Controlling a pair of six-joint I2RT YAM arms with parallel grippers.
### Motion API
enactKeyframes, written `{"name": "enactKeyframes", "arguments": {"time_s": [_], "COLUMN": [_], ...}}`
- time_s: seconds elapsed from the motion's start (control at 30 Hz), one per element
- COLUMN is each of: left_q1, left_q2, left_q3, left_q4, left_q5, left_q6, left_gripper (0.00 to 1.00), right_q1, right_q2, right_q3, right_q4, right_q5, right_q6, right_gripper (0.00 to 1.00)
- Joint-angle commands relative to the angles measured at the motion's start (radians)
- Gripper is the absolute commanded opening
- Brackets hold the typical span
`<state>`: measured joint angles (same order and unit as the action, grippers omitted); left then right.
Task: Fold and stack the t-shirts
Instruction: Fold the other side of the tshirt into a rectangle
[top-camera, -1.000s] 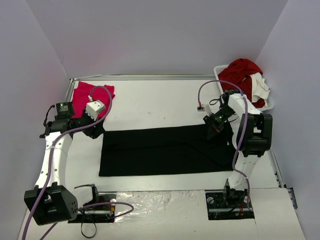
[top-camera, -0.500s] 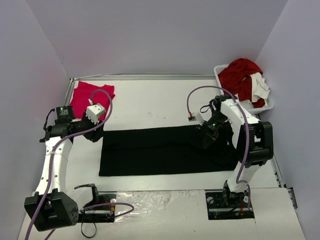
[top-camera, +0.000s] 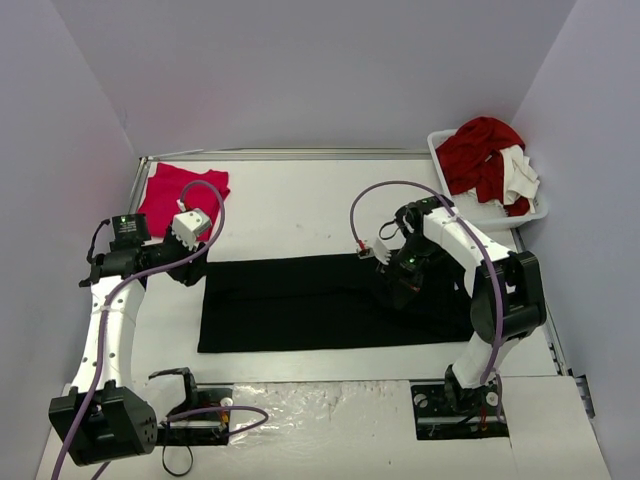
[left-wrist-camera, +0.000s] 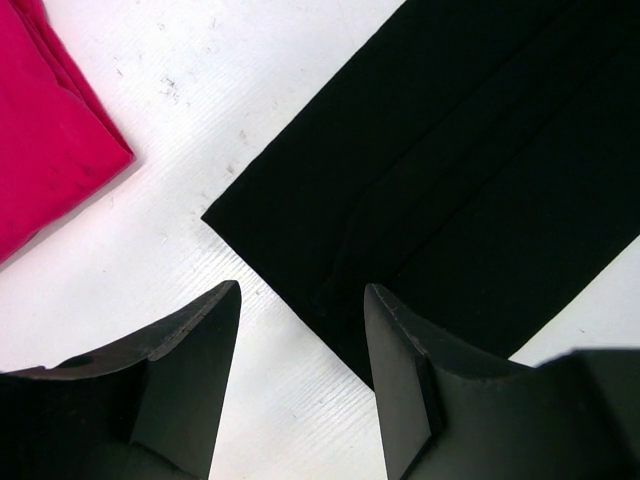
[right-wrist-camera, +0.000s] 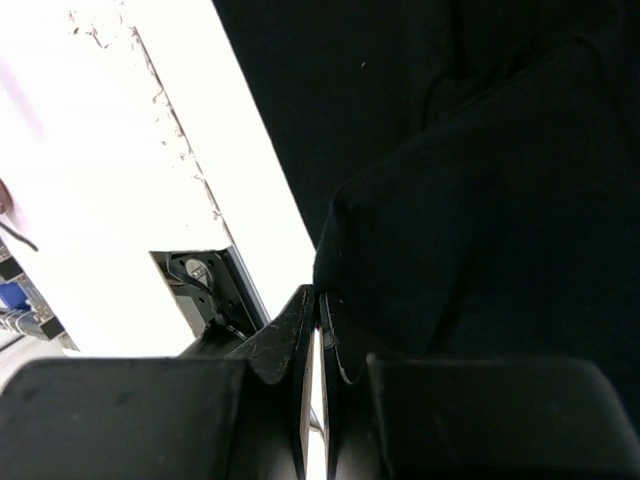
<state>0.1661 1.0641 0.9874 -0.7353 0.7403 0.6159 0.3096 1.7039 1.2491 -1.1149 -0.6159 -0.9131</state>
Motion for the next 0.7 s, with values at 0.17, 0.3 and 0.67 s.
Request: {"name": "enactKeyframes", "arguments": {"time_s": [0.17, 0.3, 0.67], "left_q1": [0.009, 0.009, 0.009], "left_q2": [-0.029, -0.026, -0.027], "left_q3": [-0.001, -0.004, -0.016], "left_q4": [0.001, 0.004, 0.008], "left_q5": [0.024, 0.025, 0.028], "left_q6": [-0.01, -0.013, -0.01], "left_gripper": [0.51, 0.51, 0.51], "right_q1": [0.039, 0.071, 0.164], "right_q2": [0.002, 0.022, 0.091], "right_q3": [-0.04, -0.05, -0.047], "right_q4": [-0.065, -0.068, -0.054], "right_q5": [-0.002, -0.028, -0.044], "right_q6": [0.005, 0.003, 0.022], "right_gripper": [0.0, 0.0, 0.14]}}
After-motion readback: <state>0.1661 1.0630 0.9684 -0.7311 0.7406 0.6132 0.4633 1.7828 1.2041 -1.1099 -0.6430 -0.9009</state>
